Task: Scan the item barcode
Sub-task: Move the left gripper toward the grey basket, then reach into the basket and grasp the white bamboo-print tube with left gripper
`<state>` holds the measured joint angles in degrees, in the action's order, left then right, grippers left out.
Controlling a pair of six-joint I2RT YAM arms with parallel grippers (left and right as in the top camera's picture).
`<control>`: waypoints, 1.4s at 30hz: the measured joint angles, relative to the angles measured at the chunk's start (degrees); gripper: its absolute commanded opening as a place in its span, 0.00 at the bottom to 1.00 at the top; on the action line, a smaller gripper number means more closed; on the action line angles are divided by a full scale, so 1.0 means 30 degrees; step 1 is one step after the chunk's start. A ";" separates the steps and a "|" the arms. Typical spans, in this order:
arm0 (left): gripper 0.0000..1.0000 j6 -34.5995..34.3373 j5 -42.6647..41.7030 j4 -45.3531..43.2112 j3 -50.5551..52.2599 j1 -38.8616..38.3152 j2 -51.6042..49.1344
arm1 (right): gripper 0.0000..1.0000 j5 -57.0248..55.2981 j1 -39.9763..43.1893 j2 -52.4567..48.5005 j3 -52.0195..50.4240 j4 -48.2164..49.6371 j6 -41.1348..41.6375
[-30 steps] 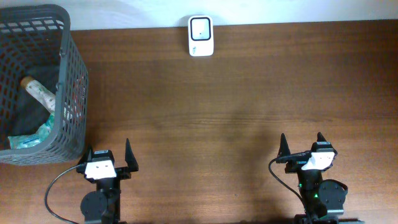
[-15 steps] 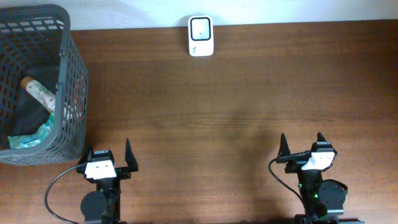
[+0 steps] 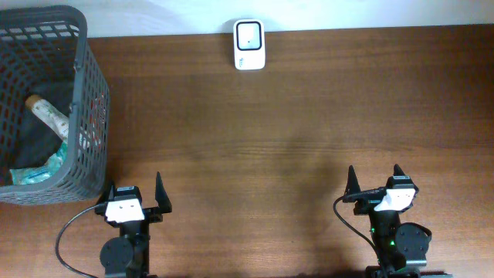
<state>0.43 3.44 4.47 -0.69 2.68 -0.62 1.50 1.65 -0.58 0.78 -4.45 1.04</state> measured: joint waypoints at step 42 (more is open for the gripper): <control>0.99 0.2769 -0.4306 2.0334 -4.4319 0.8816 -3.5292 | 0.99 -0.0007 -0.0036 -0.0109 -0.0015 0.0036 0.0000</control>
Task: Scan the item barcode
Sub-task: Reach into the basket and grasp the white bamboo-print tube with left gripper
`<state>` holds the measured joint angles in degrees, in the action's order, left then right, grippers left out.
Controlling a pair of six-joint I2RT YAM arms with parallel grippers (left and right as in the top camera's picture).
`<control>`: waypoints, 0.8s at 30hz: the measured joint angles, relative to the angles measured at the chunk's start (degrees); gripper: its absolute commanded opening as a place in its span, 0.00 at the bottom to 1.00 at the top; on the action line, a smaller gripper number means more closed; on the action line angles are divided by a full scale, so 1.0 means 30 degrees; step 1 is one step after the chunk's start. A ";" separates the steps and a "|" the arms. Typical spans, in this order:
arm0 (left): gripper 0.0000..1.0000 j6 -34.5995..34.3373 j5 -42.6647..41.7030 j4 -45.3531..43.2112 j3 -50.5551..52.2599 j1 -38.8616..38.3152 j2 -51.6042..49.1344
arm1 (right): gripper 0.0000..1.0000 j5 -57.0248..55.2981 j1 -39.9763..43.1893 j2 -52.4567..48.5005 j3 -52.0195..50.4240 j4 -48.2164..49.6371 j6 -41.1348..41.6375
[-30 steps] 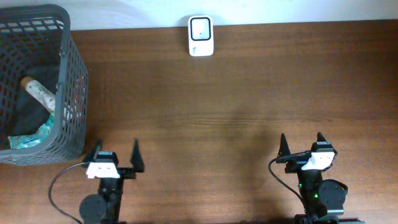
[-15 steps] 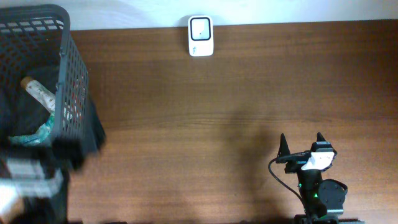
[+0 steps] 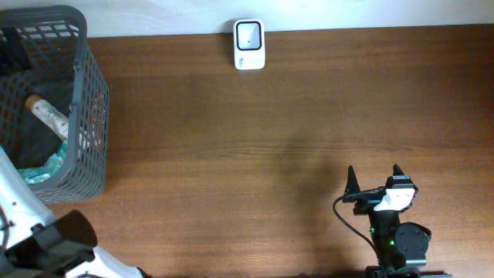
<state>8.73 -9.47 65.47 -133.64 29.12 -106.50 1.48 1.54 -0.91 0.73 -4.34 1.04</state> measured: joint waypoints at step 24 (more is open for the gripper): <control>0.81 -0.7388 0.7650 0.2892 0.0015 -0.0226 -1.0834 | 0.99 0.0000 0.0000 0.0000 0.0000 0.0000 0.0015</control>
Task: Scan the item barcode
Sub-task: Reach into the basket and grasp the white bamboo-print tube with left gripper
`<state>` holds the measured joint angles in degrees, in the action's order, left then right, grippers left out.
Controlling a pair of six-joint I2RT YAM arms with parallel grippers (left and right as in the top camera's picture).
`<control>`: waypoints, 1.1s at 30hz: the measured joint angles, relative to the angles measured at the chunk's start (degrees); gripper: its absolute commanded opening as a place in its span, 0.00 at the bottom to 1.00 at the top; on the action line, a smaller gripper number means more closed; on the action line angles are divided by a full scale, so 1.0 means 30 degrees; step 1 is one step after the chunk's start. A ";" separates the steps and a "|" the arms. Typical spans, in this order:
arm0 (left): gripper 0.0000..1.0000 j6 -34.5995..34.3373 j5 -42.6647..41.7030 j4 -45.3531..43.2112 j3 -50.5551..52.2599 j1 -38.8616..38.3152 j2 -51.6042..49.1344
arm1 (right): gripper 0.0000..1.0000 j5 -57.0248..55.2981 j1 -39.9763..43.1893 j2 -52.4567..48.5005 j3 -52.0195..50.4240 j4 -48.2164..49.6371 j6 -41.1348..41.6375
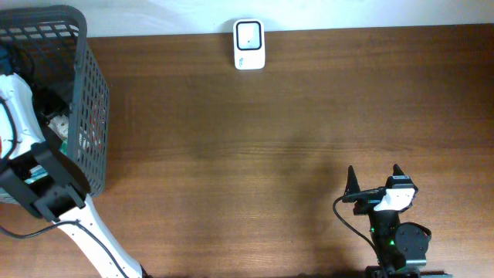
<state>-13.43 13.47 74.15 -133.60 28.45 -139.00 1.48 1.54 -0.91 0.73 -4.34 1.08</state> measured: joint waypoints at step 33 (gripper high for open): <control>0.00 -0.0459 -0.0393 0.4218 -0.4299 -0.0925 -0.0481 | 0.99 0.0007 0.0000 0.0000 0.0000 -0.0007 -0.0015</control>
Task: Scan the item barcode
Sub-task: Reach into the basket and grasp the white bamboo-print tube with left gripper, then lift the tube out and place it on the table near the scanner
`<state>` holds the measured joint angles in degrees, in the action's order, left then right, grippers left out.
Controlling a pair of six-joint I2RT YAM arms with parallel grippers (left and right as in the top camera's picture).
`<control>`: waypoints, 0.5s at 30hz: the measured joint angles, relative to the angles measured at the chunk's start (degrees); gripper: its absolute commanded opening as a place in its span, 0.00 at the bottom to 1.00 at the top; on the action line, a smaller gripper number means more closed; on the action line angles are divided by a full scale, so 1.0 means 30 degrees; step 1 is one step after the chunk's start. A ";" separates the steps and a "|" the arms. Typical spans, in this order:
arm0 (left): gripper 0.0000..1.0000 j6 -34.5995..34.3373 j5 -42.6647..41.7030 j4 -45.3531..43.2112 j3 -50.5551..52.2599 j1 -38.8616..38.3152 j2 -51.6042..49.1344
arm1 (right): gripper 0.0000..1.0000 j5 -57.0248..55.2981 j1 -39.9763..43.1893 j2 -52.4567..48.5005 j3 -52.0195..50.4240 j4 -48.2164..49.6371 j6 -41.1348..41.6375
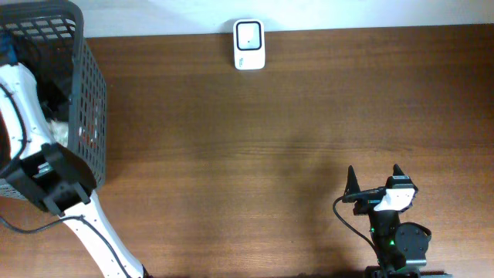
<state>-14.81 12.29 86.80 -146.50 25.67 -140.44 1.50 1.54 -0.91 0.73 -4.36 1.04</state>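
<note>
In the overhead view my left arm reaches from the front left into the grey mesh basket. Its gripper is a dark shape low inside the basket, and the fingers cannot be made out against the dark contents. Only a pale scrap of one item shows beside the arm; the rest of the contents are hidden. The white barcode scanner stands at the table's far edge, in the middle. My right gripper rests open near the front right, holding nothing.
The basket fills the far left corner, its tall mesh walls closing in the left arm. The left arm's black elbow joint hangs over the basket's front wall. The brown wooden table lies between the basket, the scanner and the right arm.
The left arm has shifted slightly inside the basket, its elbow a bit further right and its wrist further back. It now covers more of the contents. The right arm has not moved.
Both grippers first sat open at the front edge, and a corked bottle and a teal packet showed in the basket. Then the left arm was raised at the left, its tip over the basket's far corner. After that it was down inside the basket, where it still is.
</note>
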 measured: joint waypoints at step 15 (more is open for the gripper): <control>0.00 -0.0087 -1.1009 0.0000 -0.2892 -0.2382 1.2371 | 0.99 0.0000 0.0000 0.0000 0.0000 0.0007 0.0007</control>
<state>-15.07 -20.73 86.80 -155.17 18.52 -103.33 1.50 1.54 -0.91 0.73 -4.34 1.06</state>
